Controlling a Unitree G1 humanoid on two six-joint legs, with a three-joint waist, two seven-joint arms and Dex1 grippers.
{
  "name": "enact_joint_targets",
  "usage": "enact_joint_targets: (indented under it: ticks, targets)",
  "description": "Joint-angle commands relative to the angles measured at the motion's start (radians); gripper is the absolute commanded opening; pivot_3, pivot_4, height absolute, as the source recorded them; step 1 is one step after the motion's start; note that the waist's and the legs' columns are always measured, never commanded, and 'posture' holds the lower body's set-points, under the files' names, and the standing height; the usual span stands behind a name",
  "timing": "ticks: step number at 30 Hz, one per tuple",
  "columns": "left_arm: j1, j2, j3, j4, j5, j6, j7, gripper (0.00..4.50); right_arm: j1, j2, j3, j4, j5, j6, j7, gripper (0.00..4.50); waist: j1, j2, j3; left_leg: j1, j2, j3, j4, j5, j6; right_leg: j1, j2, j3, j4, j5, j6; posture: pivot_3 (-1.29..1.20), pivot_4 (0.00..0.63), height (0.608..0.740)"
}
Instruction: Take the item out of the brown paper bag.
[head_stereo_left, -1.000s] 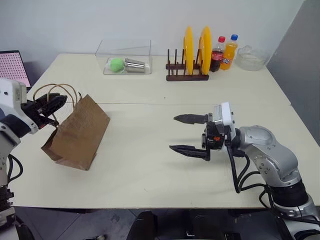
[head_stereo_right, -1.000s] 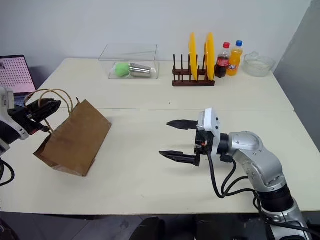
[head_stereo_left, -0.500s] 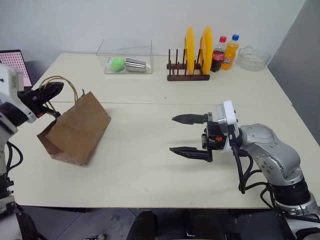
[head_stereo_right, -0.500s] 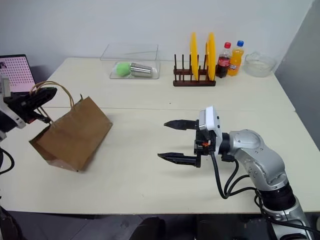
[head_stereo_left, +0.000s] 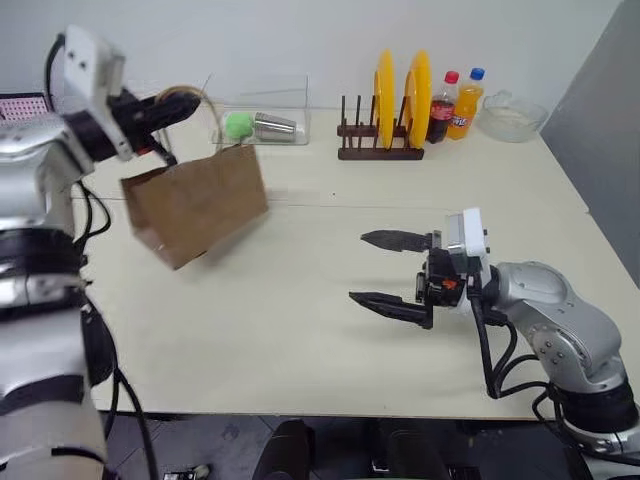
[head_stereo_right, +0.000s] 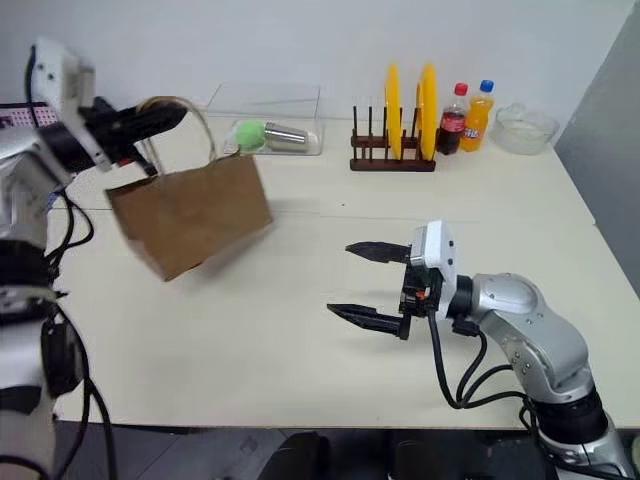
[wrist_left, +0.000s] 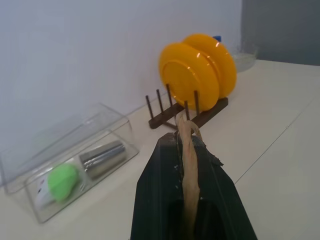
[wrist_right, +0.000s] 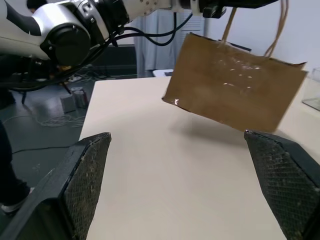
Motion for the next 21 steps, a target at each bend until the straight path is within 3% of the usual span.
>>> enact_joint_targets:
  ticks: [1,10,21]
  targets:
    - [-0.118,-0.029,-0.015,0.113,0.043,-0.107,-0.053,0.03,0.025,-0.018,-0.046,-0.07,0.024,0.014,-0.043,4.5,-0.003,0.0,0.0,0.0,0.0,0.0,0.0,0.0,0.0,0.0,0.0,0.0,0.0,0.0,0.0,0.0,0.15,0.74]
    - [-0.335,-0.256,-0.049,0.421,0.136,-0.286,-0.122,0.03,0.173,-0.043,-0.102,-0.197,-0.005,0.052,-0.198,4.5,-0.006,-0.001,0.001,-0.003,0.0,0.0,0.0,0.0,0.0,-0.003,0.0,-0.001,0.0,0.0,0.0,0.0,0.15,0.74]
    - [-0.412,-0.382,-0.032,0.528,0.19,-0.366,-0.167,0.03,0.313,-0.036,-0.146,-0.341,-0.007,0.081,-0.359,4.5,-0.007,-0.002,0.002,-0.003,0.0,0.0,0.001,0.0,0.0,-0.003,0.0,-0.001,0.002,-0.003,0.005,0.0,0.15,0.74]
